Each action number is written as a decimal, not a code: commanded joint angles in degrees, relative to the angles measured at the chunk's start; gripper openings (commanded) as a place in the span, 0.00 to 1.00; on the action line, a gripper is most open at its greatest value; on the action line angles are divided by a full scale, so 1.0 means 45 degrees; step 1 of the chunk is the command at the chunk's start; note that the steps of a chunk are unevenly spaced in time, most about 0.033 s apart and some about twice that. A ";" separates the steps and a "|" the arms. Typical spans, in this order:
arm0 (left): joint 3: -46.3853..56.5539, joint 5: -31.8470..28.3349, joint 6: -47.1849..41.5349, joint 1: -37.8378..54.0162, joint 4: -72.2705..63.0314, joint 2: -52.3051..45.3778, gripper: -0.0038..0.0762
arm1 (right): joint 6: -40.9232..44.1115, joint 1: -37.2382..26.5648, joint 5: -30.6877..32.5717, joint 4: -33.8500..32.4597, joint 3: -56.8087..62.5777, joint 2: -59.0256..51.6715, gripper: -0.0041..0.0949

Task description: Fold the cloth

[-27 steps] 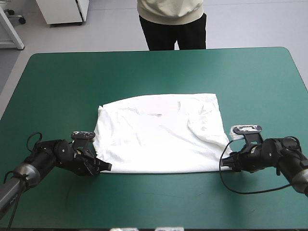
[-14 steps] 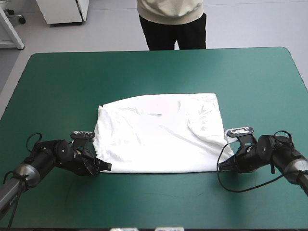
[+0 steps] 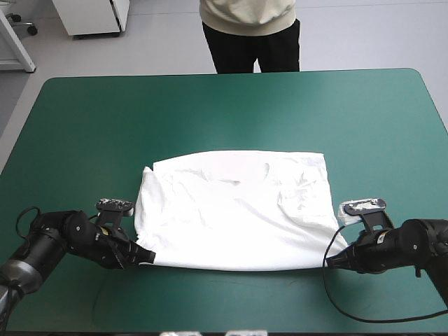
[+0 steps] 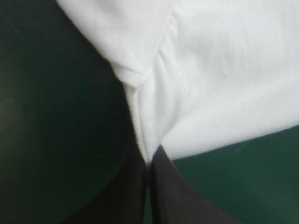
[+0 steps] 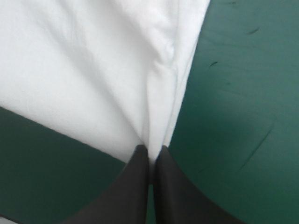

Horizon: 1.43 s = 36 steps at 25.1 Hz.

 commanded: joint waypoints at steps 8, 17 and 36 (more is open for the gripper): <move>-0.3435 -0.0073 -0.0660 -0.0008 0.2410 -0.0105 0.04 | 0.0141 0.0010 -0.0030 -0.0237 -0.3678 0.1019 0.02; -0.7041 -0.1956 -0.0751 -0.0008 0.2566 0.4533 0.04 | -0.0896 -0.0752 -0.0790 -0.0132 -0.8818 0.6641 0.02; -0.9837 -0.3221 -0.0509 -0.0008 0.3295 0.8379 0.13 | -0.1814 -0.1411 -0.0465 0.1425 -1.2331 1.1373 0.33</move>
